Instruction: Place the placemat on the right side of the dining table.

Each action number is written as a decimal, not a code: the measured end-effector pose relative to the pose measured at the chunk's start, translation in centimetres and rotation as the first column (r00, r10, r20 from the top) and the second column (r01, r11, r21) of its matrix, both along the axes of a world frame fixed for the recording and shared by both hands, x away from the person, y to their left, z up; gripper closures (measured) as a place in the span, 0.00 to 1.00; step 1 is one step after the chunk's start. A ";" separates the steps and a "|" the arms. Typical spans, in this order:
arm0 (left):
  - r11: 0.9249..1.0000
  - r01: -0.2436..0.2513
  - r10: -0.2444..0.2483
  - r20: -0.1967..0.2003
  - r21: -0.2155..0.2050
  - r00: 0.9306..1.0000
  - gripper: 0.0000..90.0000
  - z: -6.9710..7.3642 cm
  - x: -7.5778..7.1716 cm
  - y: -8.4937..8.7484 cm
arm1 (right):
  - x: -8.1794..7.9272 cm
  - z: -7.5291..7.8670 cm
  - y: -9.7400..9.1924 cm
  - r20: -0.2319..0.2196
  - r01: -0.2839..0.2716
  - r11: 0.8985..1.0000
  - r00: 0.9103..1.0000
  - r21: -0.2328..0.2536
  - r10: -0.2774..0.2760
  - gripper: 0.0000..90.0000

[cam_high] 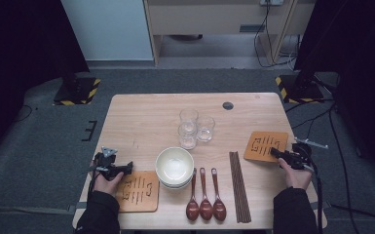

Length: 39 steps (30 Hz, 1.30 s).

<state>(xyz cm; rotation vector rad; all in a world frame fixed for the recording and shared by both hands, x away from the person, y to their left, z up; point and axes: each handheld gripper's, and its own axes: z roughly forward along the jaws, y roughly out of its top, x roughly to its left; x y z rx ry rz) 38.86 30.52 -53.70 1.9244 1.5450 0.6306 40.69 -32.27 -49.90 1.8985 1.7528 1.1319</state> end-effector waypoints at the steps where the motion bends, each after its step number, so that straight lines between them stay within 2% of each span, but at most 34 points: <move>1: 1.000 0.000 0.000 0.000 0.000 1.000 0.00 0.0 0.0 0.0 | 0.0 -0.1 0.0 -0.003 0.003 1.000 1.000 0.002 -0.003 0.59; 10: 1.000 0.000 0.000 0.000 0.000 1.000 0.00 0.0 0.0 0.0 | 0.6 -0.7 -0.1 -0.016 0.002 1.000 1.000 -0.021 -0.003 0.52; 12: 1.000 0.000 0.000 0.000 0.000 1.000 0.00 0.0 0.0 0.0 | 0.7 -0.9 0.0 -0.024 0.005 0.998 1.000 -0.060 -0.006 0.51; 14: 1.000 0.000 0.000 0.000 0.000 1.000 0.00 0.0 0.0 0.0 | 0.9 -1.1 -0.1 -0.029 0.006 0.999 1.000 -0.052 -0.008 0.50; 21: 1.000 0.000 0.000 0.000 0.000 1.000 0.00 0.0 0.0 0.0 | 1.1 -1.4 -0.1 -0.033 0.005 0.997 0.999 -0.072 -0.008 0.48; 24: 1.000 0.000 0.000 0.000 0.000 1.000 0.00 0.0 0.0 0.0 | 1.2 -1.6 -0.1 -0.033 0.005 0.994 0.999 -0.106 -0.009 0.45; 31: 1.000 0.000 0.000 0.000 0.000 1.000 0.00 0.0 0.0 0.0 | 1.4 -1.8 0.0 -0.037 0.001 0.991 0.999 -0.131 -0.006 0.43; 34: 1.000 0.000 0.000 0.000 0.000 1.000 0.00 0.0 0.0 0.0 | 1.4 -2.0 0.1 -0.047 -0.008 0.987 0.999 -0.160 0.001 0.41; 39: 1.000 0.000 0.000 0.000 0.000 1.000 0.00 0.0 0.0 0.0 | 1.5 -2.1 0.2 -0.061 -0.003 0.985 0.998 -0.172 -0.007 0.39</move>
